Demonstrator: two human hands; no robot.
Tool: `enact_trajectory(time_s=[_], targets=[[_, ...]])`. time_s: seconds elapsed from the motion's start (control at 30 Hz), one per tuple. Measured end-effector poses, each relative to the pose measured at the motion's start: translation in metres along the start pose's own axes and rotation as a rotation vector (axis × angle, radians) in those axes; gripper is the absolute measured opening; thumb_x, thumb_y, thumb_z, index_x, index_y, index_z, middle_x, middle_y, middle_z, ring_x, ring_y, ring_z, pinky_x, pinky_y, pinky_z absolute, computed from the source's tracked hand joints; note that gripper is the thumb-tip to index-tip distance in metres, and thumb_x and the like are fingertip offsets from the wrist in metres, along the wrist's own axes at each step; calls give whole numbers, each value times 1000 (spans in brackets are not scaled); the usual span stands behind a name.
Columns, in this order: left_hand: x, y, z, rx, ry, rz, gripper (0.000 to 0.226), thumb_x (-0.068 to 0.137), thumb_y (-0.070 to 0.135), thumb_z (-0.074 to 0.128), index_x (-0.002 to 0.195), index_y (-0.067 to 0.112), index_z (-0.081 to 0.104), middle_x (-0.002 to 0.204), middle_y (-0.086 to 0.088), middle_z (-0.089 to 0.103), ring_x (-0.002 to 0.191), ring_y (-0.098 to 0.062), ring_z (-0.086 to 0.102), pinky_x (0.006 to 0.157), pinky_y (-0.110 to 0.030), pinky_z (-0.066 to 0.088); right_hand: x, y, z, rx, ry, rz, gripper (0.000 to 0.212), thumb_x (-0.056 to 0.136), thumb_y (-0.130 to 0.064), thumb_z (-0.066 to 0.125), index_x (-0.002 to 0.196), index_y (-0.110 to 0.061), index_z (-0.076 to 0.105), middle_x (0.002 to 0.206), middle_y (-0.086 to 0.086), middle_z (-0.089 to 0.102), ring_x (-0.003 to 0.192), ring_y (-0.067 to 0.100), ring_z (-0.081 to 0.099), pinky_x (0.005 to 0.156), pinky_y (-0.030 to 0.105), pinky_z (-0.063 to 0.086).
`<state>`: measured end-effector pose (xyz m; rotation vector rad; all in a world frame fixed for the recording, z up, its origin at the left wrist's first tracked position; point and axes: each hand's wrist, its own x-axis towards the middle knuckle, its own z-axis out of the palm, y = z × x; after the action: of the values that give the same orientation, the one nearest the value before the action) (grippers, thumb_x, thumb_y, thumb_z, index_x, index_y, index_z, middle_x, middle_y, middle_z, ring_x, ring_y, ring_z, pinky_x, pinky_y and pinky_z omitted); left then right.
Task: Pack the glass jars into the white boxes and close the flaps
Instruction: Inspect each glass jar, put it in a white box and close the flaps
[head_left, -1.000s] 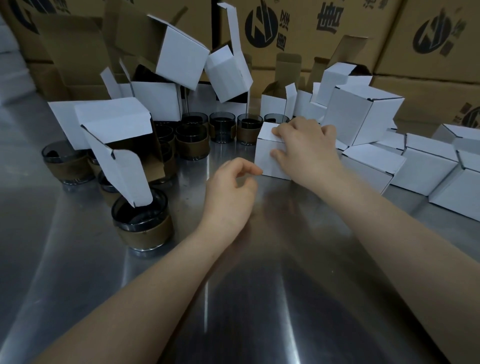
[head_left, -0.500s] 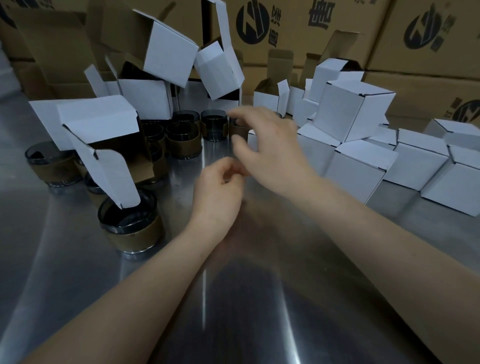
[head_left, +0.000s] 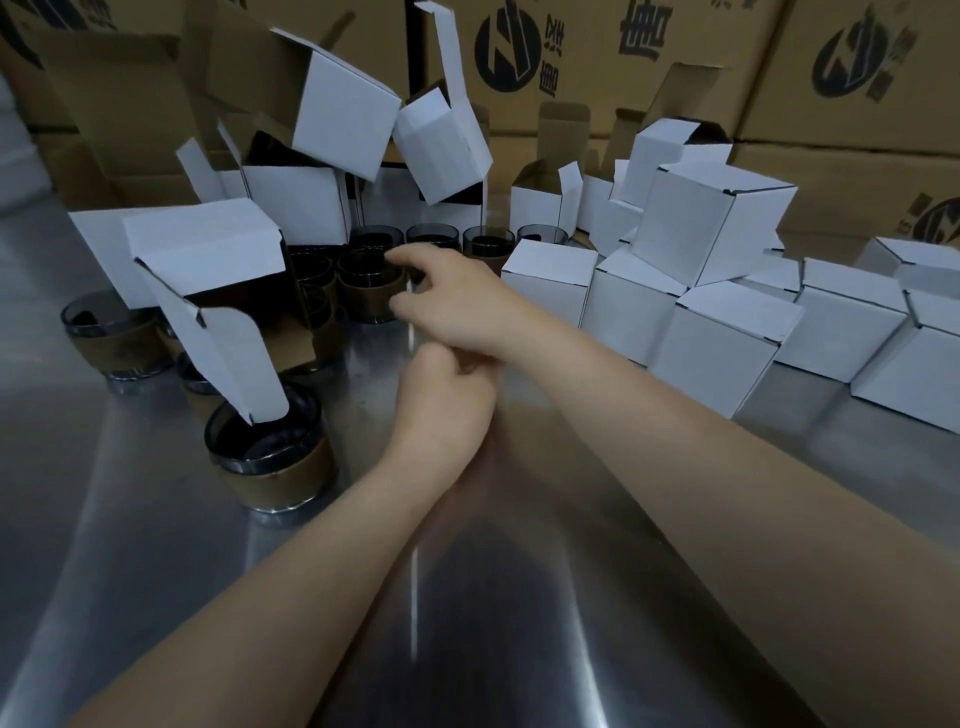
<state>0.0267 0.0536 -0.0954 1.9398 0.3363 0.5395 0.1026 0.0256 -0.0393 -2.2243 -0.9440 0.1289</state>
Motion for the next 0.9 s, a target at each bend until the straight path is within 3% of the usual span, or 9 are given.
enact_trajectory(time_s=[0.13, 0.23, 0.33, 0.43, 0.57, 0.67, 0.77, 0.9], targets=[[-3, 3, -3, -57, 6, 2, 18, 90, 7, 54, 86, 14, 70, 84, 0, 72, 88, -19, 66, 76, -34, 52, 24, -2, 4, -126, -104, 46, 61, 93, -18, 54, 150, -20, 33, 149, 5, 43, 133, 23, 43, 93, 21, 34], [-1, 1, -3, -78, 61, -22, 19, 90, 6, 52, 80, 12, 67, 79, -6, 69, 81, -24, 65, 69, -35, 49, 33, -3, 9, -214, -113, 44, 56, 93, -15, 54, 146, -18, 38, 142, 8, 49, 124, 24, 50, 96, 29, 43], [0, -2, -4, -71, 89, -48, 22, 88, 7, 51, 70, 10, 62, 67, -7, 62, 66, -22, 56, 57, -30, 40, 36, -1, 11, -275, -67, 12, 38, 90, -13, 57, 127, -17, 50, 121, 7, 57, 100, 22, 54, 77, 30, 45], [0, -3, -4, -74, 126, -41, 26, 88, 9, 52, 64, 7, 61, 58, -8, 58, 60, -24, 52, 56, -36, 37, 35, 4, 10, -294, 29, -15, 13, 88, -13, 60, 98, -18, 52, 107, 5, 59, 95, 22, 55, 71, 30, 42], [-3, 1, -6, -57, 151, -3, 30, 83, 3, 50, 59, 14, 63, 54, 6, 56, 60, -17, 52, 58, -34, 40, 22, 15, 2, -81, 49, 19, 18, 87, -15, 67, 80, -19, 50, 89, -4, 57, 87, 14, 54, 72, 26, 41], [-7, 5, -8, -21, 214, 71, 25, 82, -2, 48, 66, 12, 61, 70, 2, 58, 65, -14, 49, 58, -29, 35, 4, 26, -5, 37, 81, 2, 13, 89, -15, 67, 85, -15, 54, 83, -8, 54, 81, 10, 52, 72, 23, 44], [-8, 6, -8, 59, 250, 133, 18, 81, -5, 53, 88, 11, 57, 97, 0, 51, 88, -14, 52, 73, -24, 41, -18, 36, -6, 127, 145, -38, 9, 88, -11, 65, 86, -15, 57, 85, -5, 57, 83, 12, 54, 76, 26, 48], [-9, 5, -6, 138, 270, 175, 44, 77, 1, 63, 116, 16, 48, 120, 0, 38, 116, -18, 42, 92, -25, 39, -47, 46, -3, 287, 252, -33, 15, 86, -16, 70, 80, -22, 57, 82, -11, 59, 86, 10, 58, 80, 24, 48]])
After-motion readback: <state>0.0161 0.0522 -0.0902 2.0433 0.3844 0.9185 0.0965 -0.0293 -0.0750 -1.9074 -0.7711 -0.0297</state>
